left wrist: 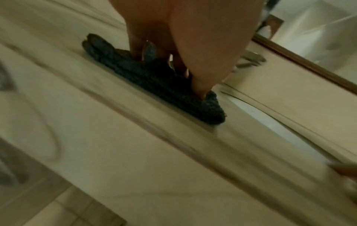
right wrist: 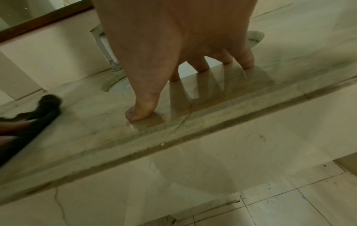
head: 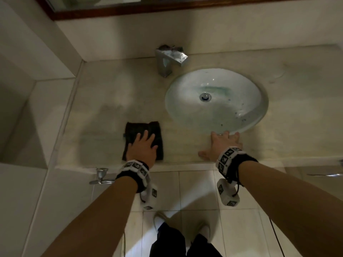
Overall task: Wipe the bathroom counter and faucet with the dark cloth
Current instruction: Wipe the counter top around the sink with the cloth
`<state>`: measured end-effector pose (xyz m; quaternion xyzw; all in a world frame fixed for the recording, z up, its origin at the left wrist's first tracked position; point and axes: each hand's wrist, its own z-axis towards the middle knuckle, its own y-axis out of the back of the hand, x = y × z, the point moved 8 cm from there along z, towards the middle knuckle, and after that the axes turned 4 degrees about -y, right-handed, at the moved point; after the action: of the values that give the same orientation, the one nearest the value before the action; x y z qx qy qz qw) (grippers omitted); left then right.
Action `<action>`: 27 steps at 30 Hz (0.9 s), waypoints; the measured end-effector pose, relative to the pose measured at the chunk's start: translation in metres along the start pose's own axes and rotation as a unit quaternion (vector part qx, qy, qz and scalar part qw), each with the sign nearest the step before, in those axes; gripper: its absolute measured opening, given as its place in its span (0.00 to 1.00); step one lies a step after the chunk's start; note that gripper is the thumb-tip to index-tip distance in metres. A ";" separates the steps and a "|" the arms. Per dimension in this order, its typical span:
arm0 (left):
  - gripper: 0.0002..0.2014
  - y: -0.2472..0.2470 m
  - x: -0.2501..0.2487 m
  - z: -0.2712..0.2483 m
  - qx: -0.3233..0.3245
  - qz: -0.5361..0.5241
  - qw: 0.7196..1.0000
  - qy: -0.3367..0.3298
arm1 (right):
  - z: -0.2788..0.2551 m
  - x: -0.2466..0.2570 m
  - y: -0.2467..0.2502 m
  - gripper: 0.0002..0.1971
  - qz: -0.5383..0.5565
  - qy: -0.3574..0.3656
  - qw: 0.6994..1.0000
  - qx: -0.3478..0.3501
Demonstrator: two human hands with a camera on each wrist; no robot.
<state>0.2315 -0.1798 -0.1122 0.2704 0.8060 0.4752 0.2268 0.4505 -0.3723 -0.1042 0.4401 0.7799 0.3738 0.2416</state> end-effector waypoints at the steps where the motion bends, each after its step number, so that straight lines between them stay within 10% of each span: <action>1: 0.27 0.001 0.026 -0.002 0.004 -0.008 1.000 0.027 | 0.000 0.000 0.000 0.53 0.001 -0.001 1.000 0.000; 8: 0.28 -0.003 0.077 -0.014 0.013 -0.022 0.995 0.097 | -0.003 0.002 0.005 0.51 -0.017 0.001 1.000 0.022; 16: 0.26 0.001 -0.012 -0.015 0.017 0.053 0.998 -0.017 | -0.007 0.078 0.025 0.51 -0.044 0.165 0.985 0.029; 27: 0.28 0.047 -0.016 0.087 0.064 0.049 0.994 -0.067 | 0.007 0.110 0.012 0.57 -0.064 0.141 0.986 0.055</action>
<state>0.3083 -0.1153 -0.1080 0.3551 0.8033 0.4140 0.2392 0.4074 -0.2706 -0.1037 0.3446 0.8520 0.3727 0.1280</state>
